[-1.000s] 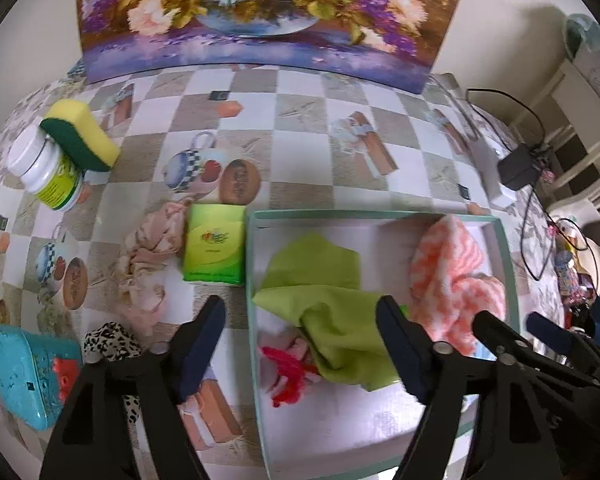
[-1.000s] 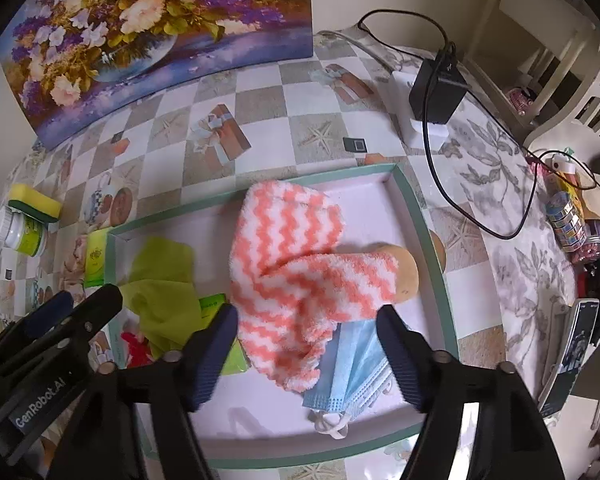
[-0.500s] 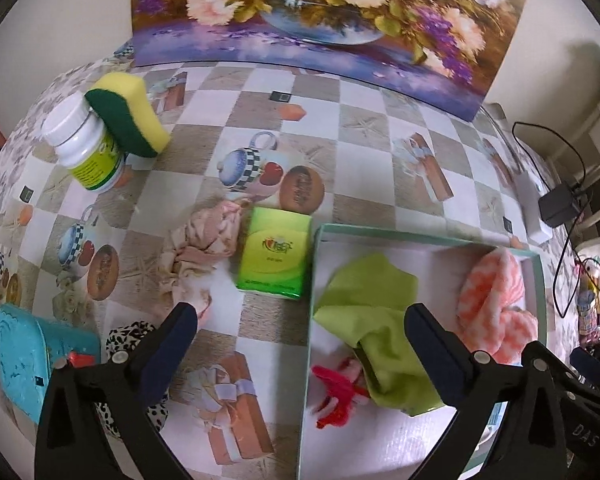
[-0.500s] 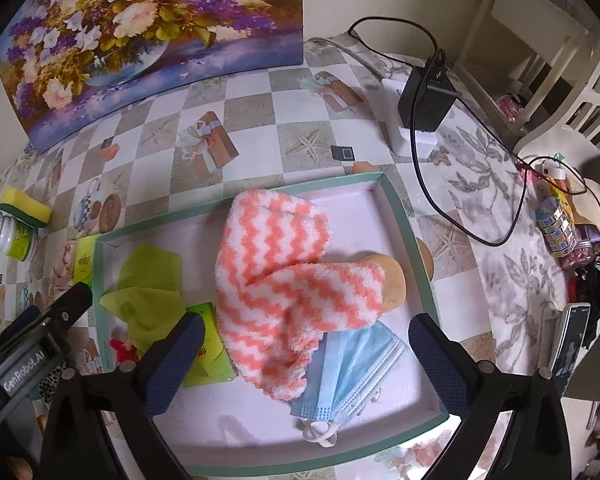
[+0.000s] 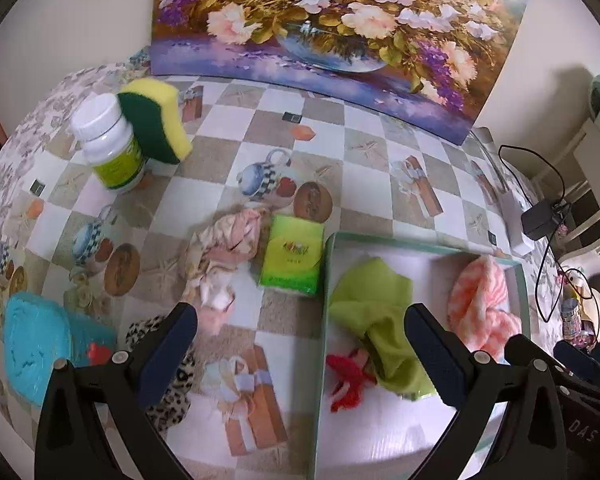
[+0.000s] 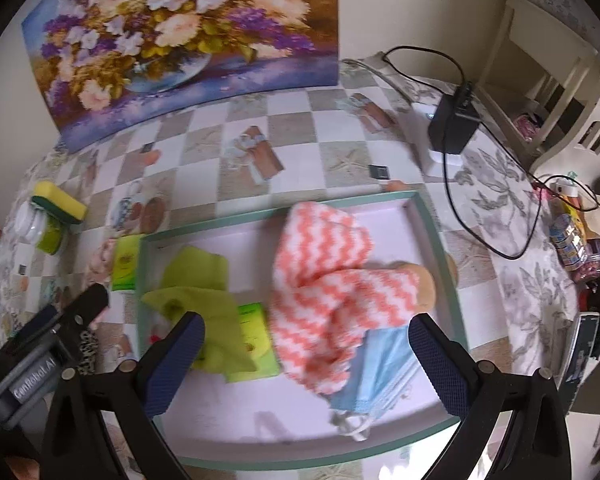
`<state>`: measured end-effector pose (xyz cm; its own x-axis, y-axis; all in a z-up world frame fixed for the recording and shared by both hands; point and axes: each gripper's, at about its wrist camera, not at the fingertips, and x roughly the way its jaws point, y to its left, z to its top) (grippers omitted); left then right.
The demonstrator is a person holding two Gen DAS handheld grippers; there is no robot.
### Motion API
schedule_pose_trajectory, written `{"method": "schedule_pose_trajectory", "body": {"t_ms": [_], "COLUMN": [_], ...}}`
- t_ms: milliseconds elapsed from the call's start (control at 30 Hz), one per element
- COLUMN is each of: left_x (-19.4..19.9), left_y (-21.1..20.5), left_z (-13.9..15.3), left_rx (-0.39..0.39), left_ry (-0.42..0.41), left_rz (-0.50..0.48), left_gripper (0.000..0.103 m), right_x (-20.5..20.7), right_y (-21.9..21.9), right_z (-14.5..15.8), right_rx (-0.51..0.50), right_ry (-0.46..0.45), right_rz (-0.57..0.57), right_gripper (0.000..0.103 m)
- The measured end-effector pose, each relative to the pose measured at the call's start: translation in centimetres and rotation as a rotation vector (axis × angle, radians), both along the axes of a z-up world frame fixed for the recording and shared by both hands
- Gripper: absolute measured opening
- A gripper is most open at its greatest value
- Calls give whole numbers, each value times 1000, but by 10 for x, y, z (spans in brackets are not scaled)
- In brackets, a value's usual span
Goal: Organize soft objects
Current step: 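Move both tools back over the remaining soft items, then grasp the black-and-white leopard scrunchie with the left tool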
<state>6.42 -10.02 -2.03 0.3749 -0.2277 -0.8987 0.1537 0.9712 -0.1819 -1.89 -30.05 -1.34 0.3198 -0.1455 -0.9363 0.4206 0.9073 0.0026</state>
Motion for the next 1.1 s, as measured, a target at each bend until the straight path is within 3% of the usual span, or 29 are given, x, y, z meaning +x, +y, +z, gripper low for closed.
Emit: {"method": "schedule_pose_trajectory", "body": {"t_ms": [567,833,900,1033,1100], "left_x": [-25,-29,-29,-28,-28], "left_y": [43,54,58,64,65], "left_z": [-10,-21,-25,-32,-34], "left_rx": [12,19,23,31,44], "left_ry": [71,108,121,144,142], "left_rz": [90,110,119,137,139], "left_gripper": [102,93,83,81,76], "right_x": [-9,-6,-4,4,7], "right_y": [38,52,57,70,75], "right_z": [-1,-2,-4,-12,-15], "right_rx": [57,84,87,104,113], "right_ry": [-43,-58,-53,-38,-35], "right_rz": [64,105,117,154,172], "right_gripper": [103,101,101,97,95]}}
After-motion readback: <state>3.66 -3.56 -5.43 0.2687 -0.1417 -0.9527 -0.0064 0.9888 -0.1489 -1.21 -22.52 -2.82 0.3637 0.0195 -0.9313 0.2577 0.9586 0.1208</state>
